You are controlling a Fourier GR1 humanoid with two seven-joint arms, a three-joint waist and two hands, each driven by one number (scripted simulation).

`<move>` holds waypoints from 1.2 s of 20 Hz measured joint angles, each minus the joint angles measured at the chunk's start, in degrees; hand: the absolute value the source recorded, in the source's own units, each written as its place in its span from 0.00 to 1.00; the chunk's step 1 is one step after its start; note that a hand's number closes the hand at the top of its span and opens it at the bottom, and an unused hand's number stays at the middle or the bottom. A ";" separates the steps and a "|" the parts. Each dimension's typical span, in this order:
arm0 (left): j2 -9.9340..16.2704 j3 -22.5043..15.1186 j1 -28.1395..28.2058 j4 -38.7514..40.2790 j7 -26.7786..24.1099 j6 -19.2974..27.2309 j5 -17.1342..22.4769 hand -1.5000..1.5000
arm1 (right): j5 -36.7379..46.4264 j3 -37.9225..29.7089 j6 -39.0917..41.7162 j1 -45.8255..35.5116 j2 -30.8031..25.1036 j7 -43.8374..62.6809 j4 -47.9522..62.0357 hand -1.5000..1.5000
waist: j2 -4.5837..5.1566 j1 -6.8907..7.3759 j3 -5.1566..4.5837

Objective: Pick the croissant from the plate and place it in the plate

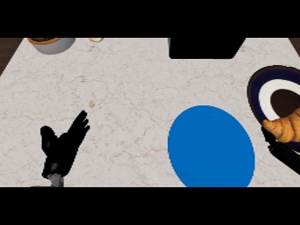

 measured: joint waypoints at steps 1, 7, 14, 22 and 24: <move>-0.30 -0.29 -0.03 -0.35 0.45 0.40 -0.30 0.50 | -2.35 -2.39 0.16 -1.49 -0.93 -1.77 2.35 1.00 | 0.00 0.02 0.00; -0.46 0.07 -1.27 -0.12 1.18 0.03 -0.20 0.50 | -13.04 -13.38 3.92 -13.68 -6.45 -12.91 23.04 1.00 | 0.12 0.39 0.01; -1.25 -0.17 -1.44 0.38 0.62 0.31 -1.00 0.50 | -20.08 -22.55 10.92 -27.61 -14.58 -26.34 49.39 1.00 | 0.29 0.92 0.03; -1.17 -0.07 -3.09 1.38 0.26 -1.02 -0.67 0.50 | -14.03 -18.60 17.07 -35.44 -22.47 -22.26 71.49 0.00 | 0.86 2.51 0.08; -1.17 -0.33 -3.08 0.29 1.16 -0.89 -0.76 0.50 | -13.55 -18.28 20.05 -38.00 -24.17 -22.80 75.80 0.00 | 0.95 2.91 0.17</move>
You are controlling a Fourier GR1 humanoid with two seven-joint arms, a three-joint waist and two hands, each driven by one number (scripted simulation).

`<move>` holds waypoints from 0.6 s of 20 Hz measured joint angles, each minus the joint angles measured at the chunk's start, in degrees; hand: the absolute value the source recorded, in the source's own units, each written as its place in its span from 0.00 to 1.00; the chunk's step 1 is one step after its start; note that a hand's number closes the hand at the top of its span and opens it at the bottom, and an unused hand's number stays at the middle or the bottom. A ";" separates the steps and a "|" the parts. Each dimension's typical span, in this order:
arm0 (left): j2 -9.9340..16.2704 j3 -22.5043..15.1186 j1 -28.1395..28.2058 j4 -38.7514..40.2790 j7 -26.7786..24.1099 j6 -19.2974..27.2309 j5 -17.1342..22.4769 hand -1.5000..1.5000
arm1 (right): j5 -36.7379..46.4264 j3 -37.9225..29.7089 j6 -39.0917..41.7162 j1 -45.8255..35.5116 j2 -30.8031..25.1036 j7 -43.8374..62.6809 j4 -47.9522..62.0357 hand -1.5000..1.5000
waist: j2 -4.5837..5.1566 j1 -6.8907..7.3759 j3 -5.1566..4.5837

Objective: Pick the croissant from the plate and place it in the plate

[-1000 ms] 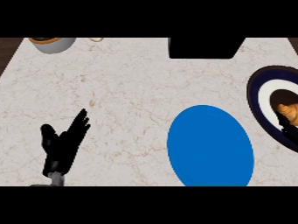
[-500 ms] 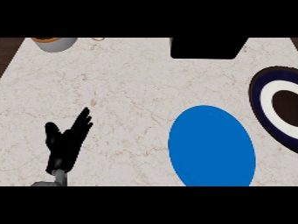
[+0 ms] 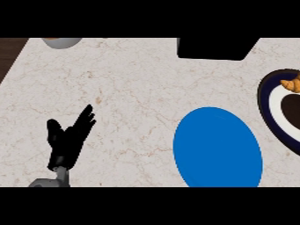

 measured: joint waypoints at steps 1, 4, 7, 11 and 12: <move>-0.12 0.00 -0.20 0.30 -0.21 -0.02 -0.04 0.50 | 0.02 -0.05 1.16 -1.16 -0.29 -0.90 1.95 0.00 | 0.07 0.10 0.02; -0.53 -0.44 0.15 0.38 -0.36 0.29 -0.52 0.50 | -1.40 -1.47 4.23 -3.21 0.13 -5.79 5.77 0.00 | 0.14 0.07 0.08; -0.17 0.20 -0.28 0.64 -0.10 0.18 -0.27 0.50 | -4.55 -4.45 7.36 -4.60 0.72 -11.18 7.45 0.00 | 0.13 -0.23 0.13; -0.03 0.84 -0.60 1.74 -0.86 -0.14 -0.06 0.50 | -9.14 -9.09 11.30 -5.69 0.24 -16.34 9.85 0.00 | 0.01 -0.80 0.07; 0.29 0.80 0.22 0.74 -0.78 -0.35 -0.02 0.50 | -10.27 -10.22 12.68 -5.48 -0.23 -17.15 10.60 0.00 | -0.07 -0.83 0.06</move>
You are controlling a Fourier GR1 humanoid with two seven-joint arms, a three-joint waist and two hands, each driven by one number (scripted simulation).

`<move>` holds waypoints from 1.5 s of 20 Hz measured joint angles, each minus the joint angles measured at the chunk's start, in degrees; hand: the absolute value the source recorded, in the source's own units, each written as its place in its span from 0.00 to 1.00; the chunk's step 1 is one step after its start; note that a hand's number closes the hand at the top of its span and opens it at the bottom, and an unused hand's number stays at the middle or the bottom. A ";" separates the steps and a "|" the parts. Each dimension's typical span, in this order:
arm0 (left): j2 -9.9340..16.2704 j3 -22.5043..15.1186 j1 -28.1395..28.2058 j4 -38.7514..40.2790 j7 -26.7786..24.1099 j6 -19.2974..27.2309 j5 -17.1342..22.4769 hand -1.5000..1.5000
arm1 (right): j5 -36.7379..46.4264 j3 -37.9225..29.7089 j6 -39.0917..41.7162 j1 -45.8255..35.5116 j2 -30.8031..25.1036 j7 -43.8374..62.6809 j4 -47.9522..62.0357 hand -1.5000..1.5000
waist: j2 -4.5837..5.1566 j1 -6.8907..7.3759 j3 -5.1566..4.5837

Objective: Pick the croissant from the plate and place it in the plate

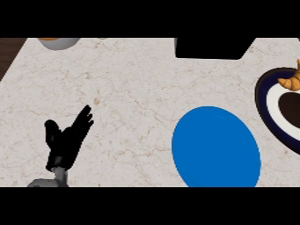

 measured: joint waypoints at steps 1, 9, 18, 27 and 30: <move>-0.02 -0.14 0.78 -0.39 -0.23 -0.02 -0.07 0.50 | -0.96 -1.05 1.13 0.05 -0.61 -0.55 0.95 0.00 | -0.01 0.05 0.01; -0.36 0.15 1.07 -0.65 0.25 0.35 -0.16 0.50 | -5.29 -4.70 19.53 5.76 -6.27 -3.43 6.04 0.00 | -0.25 -0.87 -0.02; 0.30 1.21 1.76 -1.49 0.74 -0.20 0.41 0.50 | -3.76 -2.37 28.60 16.43 -7.90 -7.76 5.95 0.00 | -0.52 -1.55 -0.07; 0.02 1.39 2.47 -1.49 0.04 -0.41 0.18 0.50 | -1.09 0.48 26.58 24.72 -6.37 -12.04 3.65 0.00 | -0.70 -1.85 -0.07; 0.20 2.03 2.06 -0.85 -0.39 -0.52 0.28 0.50 | -0.98 0.75 26.22 26.60 -5.99 -12.68 3.29 0.00 | -0.74 -2.01 -0.07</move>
